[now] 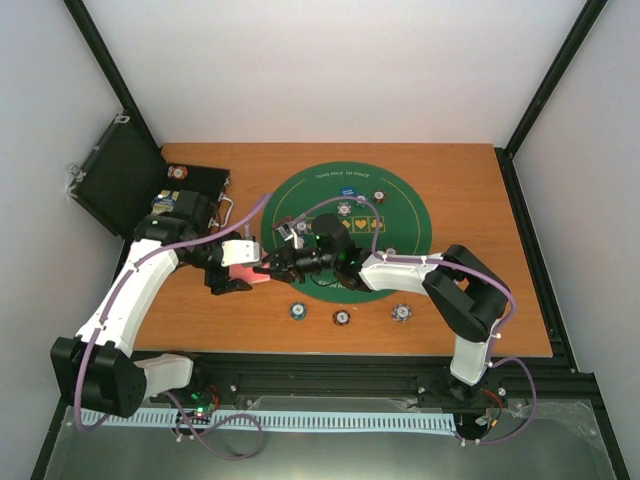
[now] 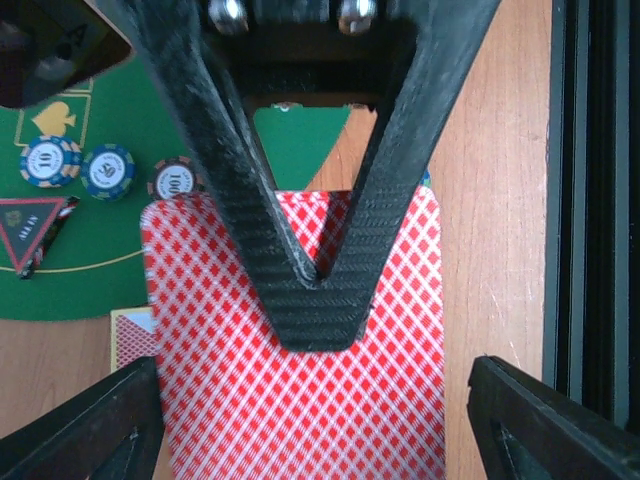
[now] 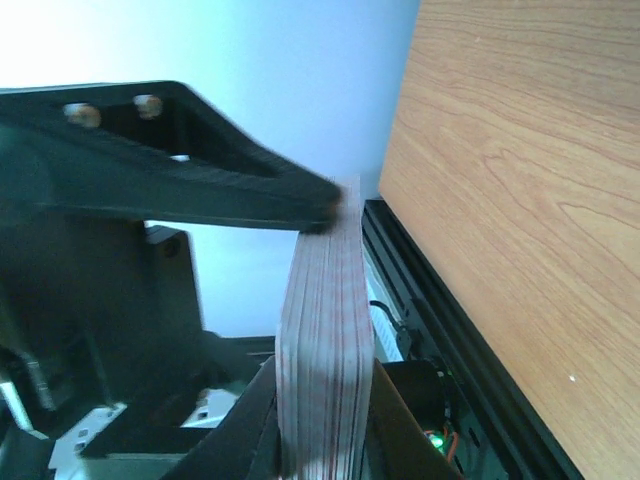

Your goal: Distribute texas hold em gaming equipment

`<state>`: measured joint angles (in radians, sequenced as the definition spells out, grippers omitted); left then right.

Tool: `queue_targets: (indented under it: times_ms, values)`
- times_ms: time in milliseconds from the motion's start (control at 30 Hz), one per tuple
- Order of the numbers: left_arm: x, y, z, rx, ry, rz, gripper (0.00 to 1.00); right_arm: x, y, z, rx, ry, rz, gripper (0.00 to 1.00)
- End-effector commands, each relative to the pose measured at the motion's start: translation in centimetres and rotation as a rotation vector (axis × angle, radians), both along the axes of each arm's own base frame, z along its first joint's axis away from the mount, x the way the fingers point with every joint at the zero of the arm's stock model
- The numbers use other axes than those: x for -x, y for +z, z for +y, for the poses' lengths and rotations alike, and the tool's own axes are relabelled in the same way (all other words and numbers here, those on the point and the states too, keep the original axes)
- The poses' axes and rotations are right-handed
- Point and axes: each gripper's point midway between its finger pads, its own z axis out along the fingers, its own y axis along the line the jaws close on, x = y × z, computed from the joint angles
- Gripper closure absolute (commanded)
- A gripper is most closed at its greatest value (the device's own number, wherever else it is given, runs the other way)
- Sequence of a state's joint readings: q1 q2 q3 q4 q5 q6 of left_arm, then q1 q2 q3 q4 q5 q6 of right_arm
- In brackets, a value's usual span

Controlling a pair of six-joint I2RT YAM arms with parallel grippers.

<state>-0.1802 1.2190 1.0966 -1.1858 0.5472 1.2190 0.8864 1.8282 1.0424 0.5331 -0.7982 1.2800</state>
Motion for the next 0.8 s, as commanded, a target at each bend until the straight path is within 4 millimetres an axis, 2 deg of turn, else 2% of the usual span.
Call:
queue_targets:
  times_ms: [0, 167, 233, 300, 333, 633, 767]
  values:
    - [-0.2, 2.8, -0.7, 0.060, -0.002, -0.096, 0.17, 0.3, 0.2, 0.2, 0.019, 0.009, -0.040, 0.97]
    - [-0.5, 3.1, -0.9, 0.071, 0.002, -0.114, 0.26, 0.2, -1.0, 0.2, 0.050, 0.002, -0.021, 0.97]
    - [-0.3, 2.7, -0.8, 0.065, -0.003, -0.101, 0.21, 0.2, -1.0, 0.2, 0.045, 0.000, -0.017, 0.97]
    - [0.2, 2.2, -0.7, 0.054, -0.011, -0.086, 0.05, 0.2, -0.7, 0.1, 0.042, -0.002, -0.023, 0.97]
    - [0.2, 2.0, -0.6, 0.049, -0.007, -0.087, 0.01, 0.2, -0.5, 0.0, 0.039, -0.002, -0.028, 0.97]
    - [0.3, 0.2, -0.6, 0.043, 0.000, -0.038, 0.00, 0.9, 1.6, 0.9, -0.012, 0.023, -0.056, 0.97]
    - [0.6, -0.8, -0.3, 0.021, -0.016, -0.022, 0.04, 1.1, 2.2, 1.0, -0.022, 0.029, -0.064, 0.97]
